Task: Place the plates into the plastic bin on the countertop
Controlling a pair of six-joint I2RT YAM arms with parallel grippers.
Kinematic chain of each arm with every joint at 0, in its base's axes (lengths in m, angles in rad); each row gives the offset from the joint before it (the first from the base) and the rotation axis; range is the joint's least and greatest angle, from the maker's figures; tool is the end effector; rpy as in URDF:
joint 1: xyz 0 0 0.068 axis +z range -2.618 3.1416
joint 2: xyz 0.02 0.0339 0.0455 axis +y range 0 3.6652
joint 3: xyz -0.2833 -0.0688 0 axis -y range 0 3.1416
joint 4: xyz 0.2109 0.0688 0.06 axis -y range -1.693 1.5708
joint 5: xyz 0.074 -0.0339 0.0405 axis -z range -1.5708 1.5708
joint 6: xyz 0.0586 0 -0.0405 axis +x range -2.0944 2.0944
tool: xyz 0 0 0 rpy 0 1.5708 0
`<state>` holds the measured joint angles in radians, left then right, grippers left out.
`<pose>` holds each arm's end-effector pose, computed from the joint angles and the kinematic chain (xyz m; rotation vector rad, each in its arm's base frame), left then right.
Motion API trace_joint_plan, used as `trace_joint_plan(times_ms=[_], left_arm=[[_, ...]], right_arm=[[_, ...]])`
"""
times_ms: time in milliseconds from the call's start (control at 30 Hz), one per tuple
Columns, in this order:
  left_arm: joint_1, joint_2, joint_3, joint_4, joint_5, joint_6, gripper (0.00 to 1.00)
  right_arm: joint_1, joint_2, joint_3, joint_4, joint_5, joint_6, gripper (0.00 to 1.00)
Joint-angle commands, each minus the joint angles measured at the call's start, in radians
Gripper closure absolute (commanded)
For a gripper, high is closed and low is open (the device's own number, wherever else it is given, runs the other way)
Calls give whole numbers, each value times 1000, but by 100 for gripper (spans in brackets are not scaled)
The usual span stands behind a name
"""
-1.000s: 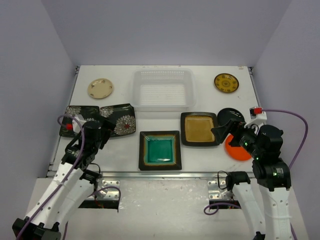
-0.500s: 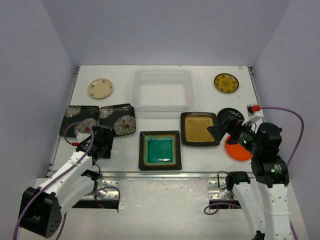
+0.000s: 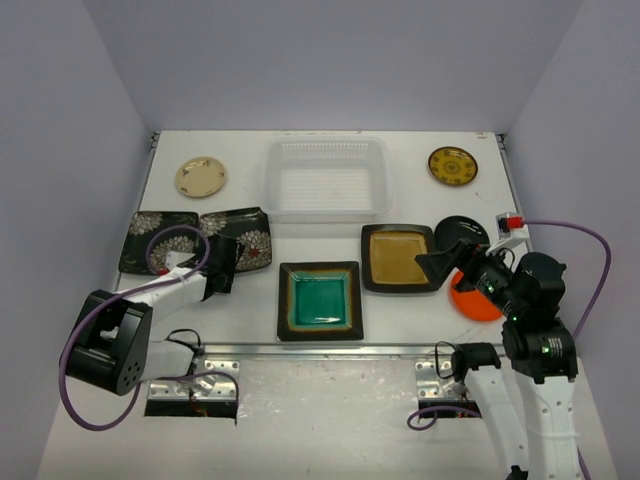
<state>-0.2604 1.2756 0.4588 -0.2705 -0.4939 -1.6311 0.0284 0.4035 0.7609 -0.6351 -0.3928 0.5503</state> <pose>0.1850 -0.0206 0.1607 -1.6785 1.8110 -0.1292 0.0586 0.0241 0.3196 0.2117 1.8845 0.7615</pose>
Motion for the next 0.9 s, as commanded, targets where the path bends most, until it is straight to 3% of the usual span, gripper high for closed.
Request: trace_joint_plan(times_ms=[0, 100, 233, 300, 500, 733, 867], left_arm=[[18, 45, -22, -43, 6, -24, 48], [22, 50, -25, -47, 7, -36, 52], [25, 48, -42, -24, 19, -54, 87], [26, 40, -49, -5, 27, -49, 99], [33, -96, -112, 24, 45, -41, 100], [30, -321, -112, -32, -68, 30, 100], [30, -509, -111, 25, -101, 203, 100]], right_arm=[[-1, -27, 7, 48, 42, 0, 1], [-1, -48, 10, 48, 69, 0, 1], [-1, -55, 19, 44, 87, 0, 1], [-1, -54, 26, 40, 90, -1, 1], [-1, -42, 53, 28, 92, -1, 1], [-1, -21, 62, 54, 43, 5, 1], [-1, 17, 75, 65, -15, 7, 1]])
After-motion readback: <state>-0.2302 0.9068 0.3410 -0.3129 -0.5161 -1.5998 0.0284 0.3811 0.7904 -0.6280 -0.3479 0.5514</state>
